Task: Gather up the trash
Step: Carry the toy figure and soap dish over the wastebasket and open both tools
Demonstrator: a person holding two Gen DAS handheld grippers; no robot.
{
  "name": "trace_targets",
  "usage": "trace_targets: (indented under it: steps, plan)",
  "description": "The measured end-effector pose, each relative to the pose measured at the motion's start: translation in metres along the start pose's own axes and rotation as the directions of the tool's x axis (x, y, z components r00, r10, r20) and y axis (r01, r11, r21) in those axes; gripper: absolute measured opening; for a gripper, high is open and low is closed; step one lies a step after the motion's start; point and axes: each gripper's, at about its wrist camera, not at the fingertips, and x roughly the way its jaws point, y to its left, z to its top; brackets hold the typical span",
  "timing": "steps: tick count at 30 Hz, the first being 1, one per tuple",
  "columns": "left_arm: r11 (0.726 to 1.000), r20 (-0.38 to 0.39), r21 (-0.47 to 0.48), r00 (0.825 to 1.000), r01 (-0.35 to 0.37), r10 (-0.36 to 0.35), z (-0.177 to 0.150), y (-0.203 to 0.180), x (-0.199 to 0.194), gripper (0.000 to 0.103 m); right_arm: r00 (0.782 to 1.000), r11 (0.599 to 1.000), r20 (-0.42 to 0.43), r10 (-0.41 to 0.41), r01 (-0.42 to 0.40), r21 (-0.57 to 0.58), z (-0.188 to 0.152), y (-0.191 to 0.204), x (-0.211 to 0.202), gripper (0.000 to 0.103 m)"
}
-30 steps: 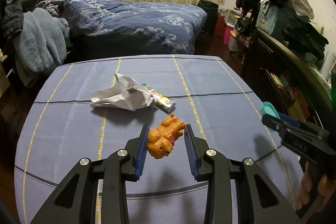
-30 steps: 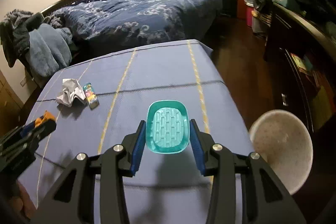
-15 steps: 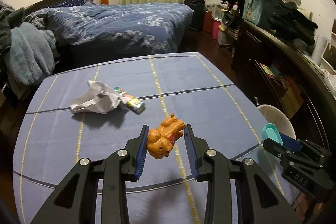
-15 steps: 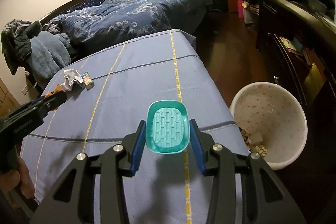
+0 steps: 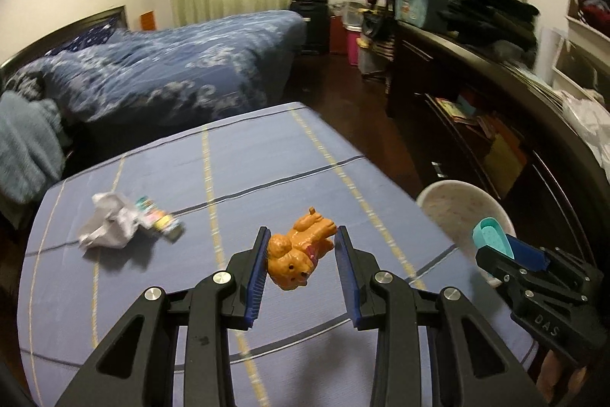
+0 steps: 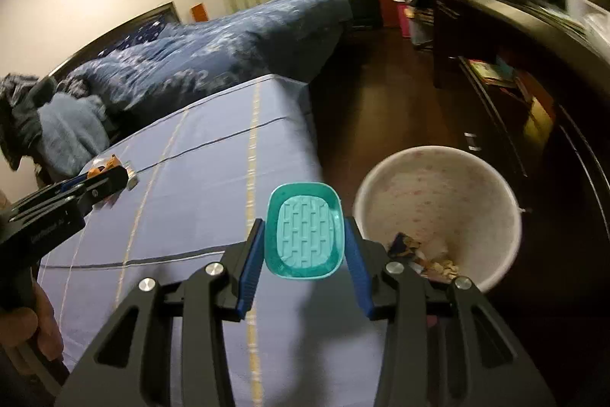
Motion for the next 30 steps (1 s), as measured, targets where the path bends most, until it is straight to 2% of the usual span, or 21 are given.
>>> trace_targets:
  steps: [7, 9, 17, 23, 30]
  plan:
    - [0.994, -0.005, 0.080, 0.997, 0.077, -0.076, 0.019, -0.050, 0.015, 0.034, 0.997, 0.994, 0.027, -0.075, 0.072, 0.081, -0.001, -0.048, -0.005, 0.041]
    - [0.988, -0.008, 0.108, 0.994, 0.110, -0.110, 0.025, -0.068, 0.021, 0.034, 0.995, 0.991, 0.031, -0.093, 0.090, 0.098, -0.001, -0.059, -0.006, 0.041]
    - [0.963, -0.023, 0.216, 0.986, 0.164, -0.163, 0.043, -0.129, 0.051, 0.034, 0.986, 0.970, 0.026, -0.168, 0.160, 0.182, -0.003, -0.108, 0.001, 0.041]
    - [0.950, -0.074, 0.231, 0.977, 0.210, -0.198, 0.051, -0.159, 0.081, 0.034, 0.983, 0.961, 0.021, -0.182, 0.173, 0.214, -0.005, -0.134, 0.012, 0.041]
    - [0.941, -0.120, 0.245, 0.971, 0.232, -0.208, 0.051, -0.183, 0.109, 0.034, 0.983, 0.959, 0.006, -0.184, 0.178, 0.223, -0.007, -0.146, 0.028, 0.041]
